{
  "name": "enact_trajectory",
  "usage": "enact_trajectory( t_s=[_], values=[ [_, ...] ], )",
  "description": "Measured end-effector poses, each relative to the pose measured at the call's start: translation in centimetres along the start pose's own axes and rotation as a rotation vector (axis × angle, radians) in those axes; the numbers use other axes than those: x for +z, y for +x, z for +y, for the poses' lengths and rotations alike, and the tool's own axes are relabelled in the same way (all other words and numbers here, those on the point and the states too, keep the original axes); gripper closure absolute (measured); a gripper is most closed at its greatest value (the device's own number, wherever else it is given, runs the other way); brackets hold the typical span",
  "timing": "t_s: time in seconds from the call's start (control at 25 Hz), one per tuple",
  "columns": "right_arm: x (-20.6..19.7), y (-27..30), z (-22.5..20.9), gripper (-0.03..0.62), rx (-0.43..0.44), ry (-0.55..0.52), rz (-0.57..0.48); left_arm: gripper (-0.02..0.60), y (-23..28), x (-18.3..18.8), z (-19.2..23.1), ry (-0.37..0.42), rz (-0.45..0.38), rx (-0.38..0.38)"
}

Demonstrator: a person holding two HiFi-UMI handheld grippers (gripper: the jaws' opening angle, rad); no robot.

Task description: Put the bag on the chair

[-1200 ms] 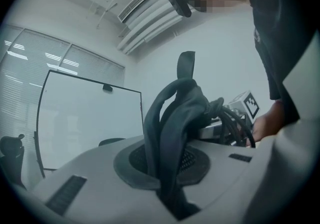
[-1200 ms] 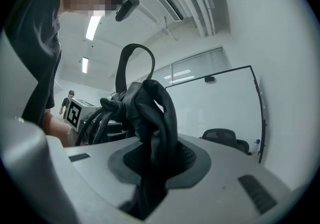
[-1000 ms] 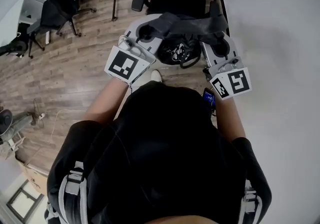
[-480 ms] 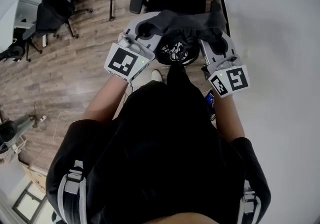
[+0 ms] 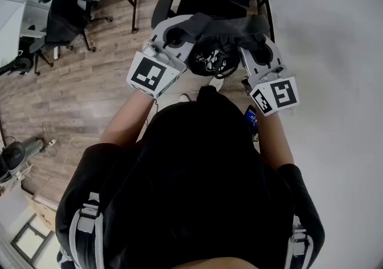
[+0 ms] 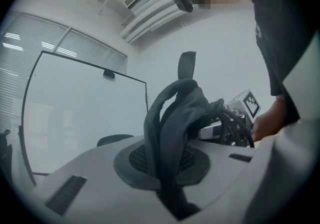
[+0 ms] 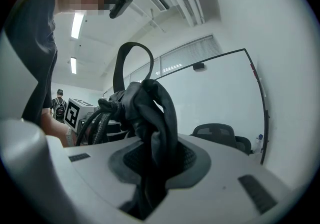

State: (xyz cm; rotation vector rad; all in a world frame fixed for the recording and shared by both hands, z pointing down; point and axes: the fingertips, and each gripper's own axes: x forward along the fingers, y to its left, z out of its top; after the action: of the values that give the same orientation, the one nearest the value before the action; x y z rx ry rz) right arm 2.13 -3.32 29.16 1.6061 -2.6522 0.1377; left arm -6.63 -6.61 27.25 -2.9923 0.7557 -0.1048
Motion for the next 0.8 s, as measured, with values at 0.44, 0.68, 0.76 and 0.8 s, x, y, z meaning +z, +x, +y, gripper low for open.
enact_trajectory(
  t_s=[0.44, 0.68, 0.76, 0.8],
  values=[
    [-0.3, 2.2, -11.6, 0.516, 0.033, -0.01, -0.01, 0.546, 11.3, -0.5, 1.5, 0.017, 0.018, 0.046],
    [-0.3, 2.7, -15.6, 0.516, 0.047, 0.0, -0.006, 0.546, 15.1, -0.8, 1.8, 0.01, 0.037, 0.058],
    [-0.4, 2.9, -16.4, 0.516, 0.047, 0.006, -0.006, 0.546, 15.9, -0.9, 1.9, 0.011, 0.042, 0.057],
    [-0.4, 3.0, -16.7, 0.516, 0.045, 0.009, -0.006, 0.546, 16.1, -0.9, 2.1, 0.013, 0.043, 0.057]
  ],
)
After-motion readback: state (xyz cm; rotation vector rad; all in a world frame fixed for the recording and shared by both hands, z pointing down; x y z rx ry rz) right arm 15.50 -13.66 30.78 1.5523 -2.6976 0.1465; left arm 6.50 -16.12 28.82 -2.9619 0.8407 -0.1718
